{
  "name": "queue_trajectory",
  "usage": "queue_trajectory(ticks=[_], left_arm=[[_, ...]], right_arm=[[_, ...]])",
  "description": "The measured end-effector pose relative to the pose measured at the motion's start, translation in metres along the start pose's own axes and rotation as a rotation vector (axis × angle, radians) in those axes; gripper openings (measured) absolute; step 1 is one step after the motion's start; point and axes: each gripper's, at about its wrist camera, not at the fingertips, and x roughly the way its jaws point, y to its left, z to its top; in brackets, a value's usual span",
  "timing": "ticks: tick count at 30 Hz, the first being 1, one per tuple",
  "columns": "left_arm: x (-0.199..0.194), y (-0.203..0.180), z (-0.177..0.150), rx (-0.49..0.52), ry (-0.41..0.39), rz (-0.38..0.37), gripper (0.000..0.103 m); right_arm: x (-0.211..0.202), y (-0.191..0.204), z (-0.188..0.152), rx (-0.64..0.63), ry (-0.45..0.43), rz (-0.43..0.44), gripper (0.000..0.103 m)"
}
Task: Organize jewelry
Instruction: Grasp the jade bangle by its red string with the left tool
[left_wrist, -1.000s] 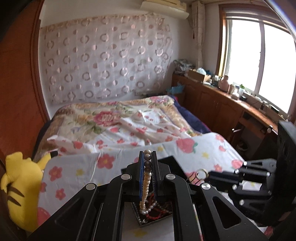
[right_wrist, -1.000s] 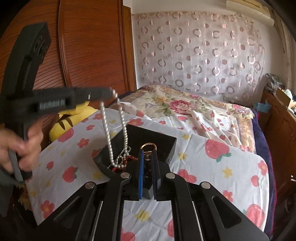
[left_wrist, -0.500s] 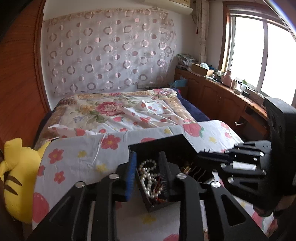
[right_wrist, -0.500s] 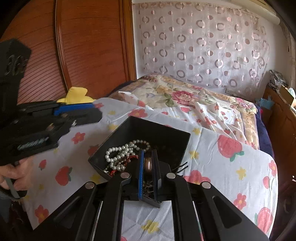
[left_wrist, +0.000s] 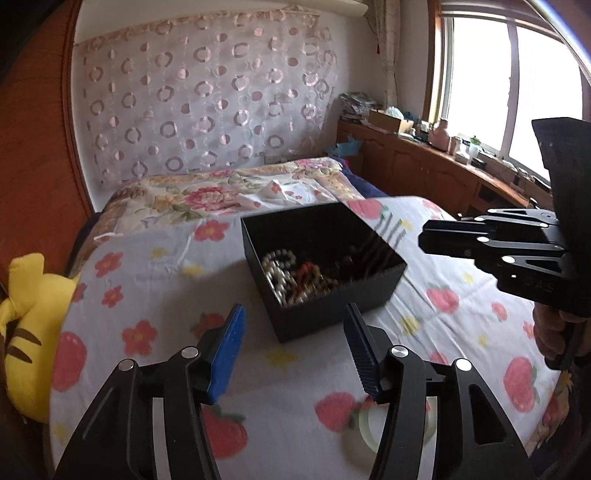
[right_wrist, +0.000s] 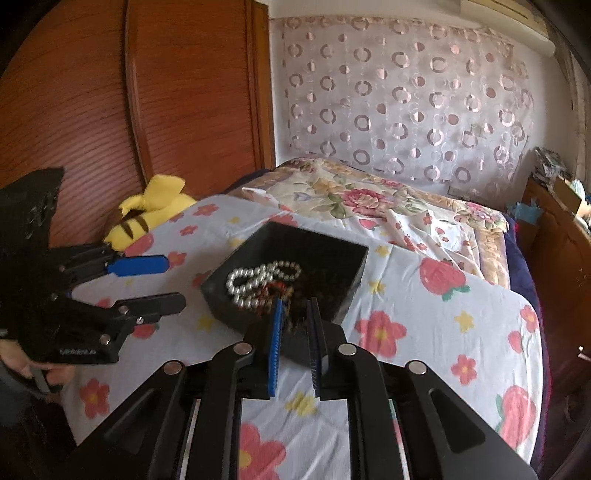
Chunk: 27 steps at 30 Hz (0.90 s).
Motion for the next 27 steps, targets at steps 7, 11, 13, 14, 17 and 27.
queue_trajectory(ticks=[7, 11, 13, 14, 17, 27], left_arm=[[0.0, -0.015, -0.027, 0.025, 0.054, -0.049, 0.055], [0.002, -0.028, -0.041, 0.054, 0.092, -0.078, 0.055], [0.004, -0.034, -0.046, 0.061, 0.114, -0.096, 0.055], [0.005, -0.036, -0.049, 0.066, 0.122, -0.102, 0.054], [0.01, -0.044, -0.054, 0.089, 0.156, -0.121, 0.04], [0.02, -0.048, -0.06, 0.116, 0.195, -0.099, 0.007]], right_arm=[[-0.016, 0.008, -0.03, -0.01, 0.013, 0.014, 0.024], [-0.019, 0.007, -0.045, 0.007, 0.032, 0.001, 0.024], [-0.019, 0.006, -0.051, 0.02, 0.038, 0.001, 0.025], [-0.019, 0.006, -0.054, 0.022, 0.042, 0.001, 0.025], [-0.018, 0.008, -0.059, 0.017, 0.051, -0.006, 0.029], [-0.015, 0.022, -0.067, -0.011, 0.063, 0.0, 0.03]])
